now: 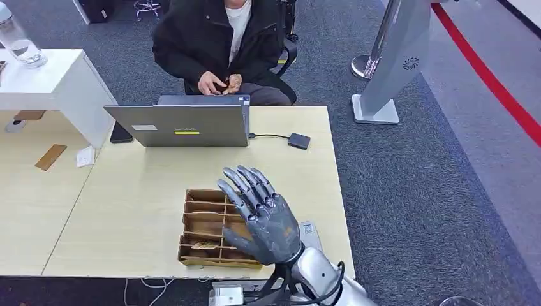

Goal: Pass the card to the sensor for recognition and then transmit it.

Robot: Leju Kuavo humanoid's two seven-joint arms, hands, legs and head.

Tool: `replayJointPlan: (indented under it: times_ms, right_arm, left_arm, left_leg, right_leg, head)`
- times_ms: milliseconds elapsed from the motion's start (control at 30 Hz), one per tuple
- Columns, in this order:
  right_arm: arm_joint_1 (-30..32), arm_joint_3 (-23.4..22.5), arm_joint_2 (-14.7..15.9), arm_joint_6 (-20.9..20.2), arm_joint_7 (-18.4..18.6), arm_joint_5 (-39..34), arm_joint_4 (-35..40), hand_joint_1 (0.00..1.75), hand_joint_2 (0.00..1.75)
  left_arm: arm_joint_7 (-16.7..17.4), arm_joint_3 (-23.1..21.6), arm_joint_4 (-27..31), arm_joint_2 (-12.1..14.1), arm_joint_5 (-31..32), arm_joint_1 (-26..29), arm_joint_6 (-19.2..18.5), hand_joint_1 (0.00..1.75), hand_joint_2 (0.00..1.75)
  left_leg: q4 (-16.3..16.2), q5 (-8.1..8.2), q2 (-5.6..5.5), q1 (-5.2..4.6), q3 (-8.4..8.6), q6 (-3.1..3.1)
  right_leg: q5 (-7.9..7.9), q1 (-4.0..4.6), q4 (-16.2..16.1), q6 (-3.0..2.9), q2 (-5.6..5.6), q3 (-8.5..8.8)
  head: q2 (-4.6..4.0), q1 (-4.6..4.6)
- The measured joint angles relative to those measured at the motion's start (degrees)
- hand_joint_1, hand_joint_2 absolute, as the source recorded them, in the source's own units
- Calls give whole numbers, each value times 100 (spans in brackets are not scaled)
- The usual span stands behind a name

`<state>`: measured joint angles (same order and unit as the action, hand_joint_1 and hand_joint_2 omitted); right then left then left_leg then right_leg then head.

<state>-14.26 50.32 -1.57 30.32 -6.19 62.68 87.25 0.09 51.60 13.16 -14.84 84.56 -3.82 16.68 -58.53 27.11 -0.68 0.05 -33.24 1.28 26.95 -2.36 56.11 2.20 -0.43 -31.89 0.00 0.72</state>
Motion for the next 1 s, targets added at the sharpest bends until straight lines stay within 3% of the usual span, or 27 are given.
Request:
replayJointPlan:
  times_ms: [167,633,1000]
  right_arm:
    - [146,120,87,-2,-179,-223,-4,0,175]
    - [285,245,243,-50,-223,-323,-118,0,175]
    - [226,411,278,-712,-11,-315,-795,0,175]
  left_arm:
    - [-2,11,0,0,-22,1,15,0,0]
    - [-11,61,0,-2,-42,1,22,0,0]
    - [-7,98,0,-2,-11,0,15,0,0]
  left_leg:
    - [0,0,0,0,0,0]
    - [0,0,0,0,0,0]
    - [0,0,-1,0,0,0]
  right_leg:
    - [0,0,0,0,0,1]
    - [0,0,0,0,0,1]
    - [0,0,0,0,-1,2]
  head:
    - [0,0]
    - [0,2]
    - [0,0]
